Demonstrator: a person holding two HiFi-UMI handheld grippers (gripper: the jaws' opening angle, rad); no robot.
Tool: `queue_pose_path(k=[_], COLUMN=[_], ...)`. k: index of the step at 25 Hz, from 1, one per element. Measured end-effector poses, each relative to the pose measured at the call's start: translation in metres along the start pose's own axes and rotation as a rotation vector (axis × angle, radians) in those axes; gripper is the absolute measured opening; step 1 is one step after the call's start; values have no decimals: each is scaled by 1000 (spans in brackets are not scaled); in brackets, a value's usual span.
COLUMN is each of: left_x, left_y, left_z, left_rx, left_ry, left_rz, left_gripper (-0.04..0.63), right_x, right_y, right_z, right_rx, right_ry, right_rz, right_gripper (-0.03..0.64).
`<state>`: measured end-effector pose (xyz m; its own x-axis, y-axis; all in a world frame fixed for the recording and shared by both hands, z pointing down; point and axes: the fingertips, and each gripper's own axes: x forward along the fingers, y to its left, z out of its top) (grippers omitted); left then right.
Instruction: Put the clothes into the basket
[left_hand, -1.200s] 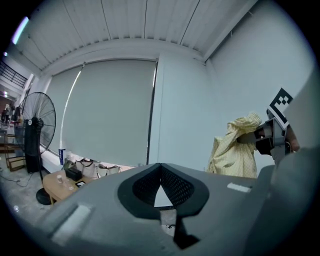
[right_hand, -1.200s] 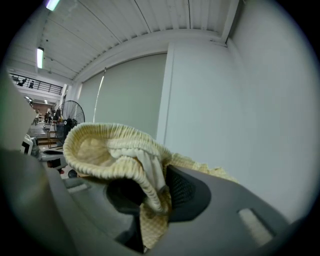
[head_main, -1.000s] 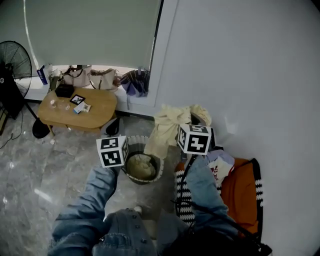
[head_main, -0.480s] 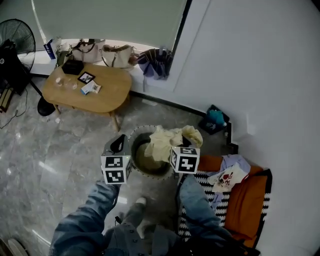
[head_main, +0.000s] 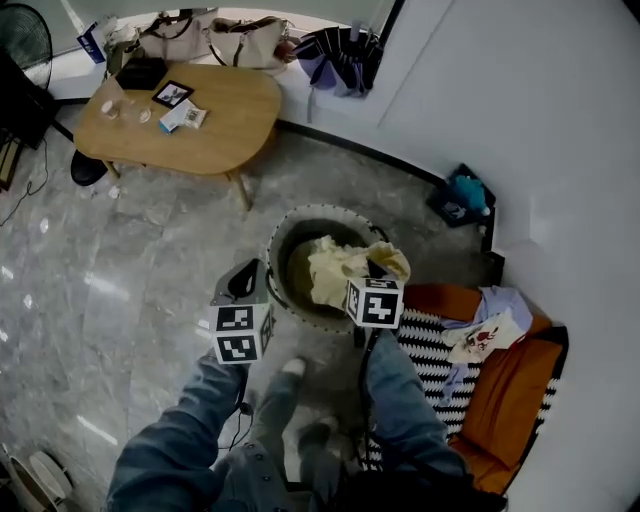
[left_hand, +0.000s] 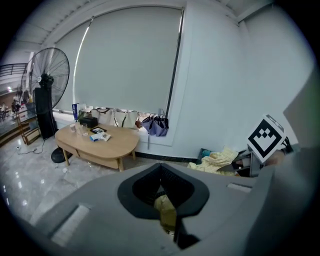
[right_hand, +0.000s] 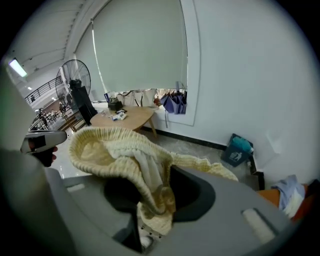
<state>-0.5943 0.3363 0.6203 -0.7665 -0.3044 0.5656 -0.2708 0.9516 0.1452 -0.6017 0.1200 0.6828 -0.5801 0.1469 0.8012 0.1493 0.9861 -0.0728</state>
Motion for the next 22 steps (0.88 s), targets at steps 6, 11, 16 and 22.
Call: queue_pose_path(k=[6,11,16,22], left_x=[11,10,12,6], left_y=[11,6,-7,-25], left_z=[-22,-28,-19,-11], left_rx=[-29,-41,-36,-26], left_ry=[29,42,23,12], left_rz=[18,12,-7,-35], left_gripper=[9,9,11,10], right_x=[17,14,3,-19], right_y=[3,2,-4,-10], right_z=[-12,-24,-19,-20], right_rx=[10,-12,-1,26], right_ry=[53,91,72,44], right_rz=[32,19,15,3], right_gripper=[214,242,242,242])
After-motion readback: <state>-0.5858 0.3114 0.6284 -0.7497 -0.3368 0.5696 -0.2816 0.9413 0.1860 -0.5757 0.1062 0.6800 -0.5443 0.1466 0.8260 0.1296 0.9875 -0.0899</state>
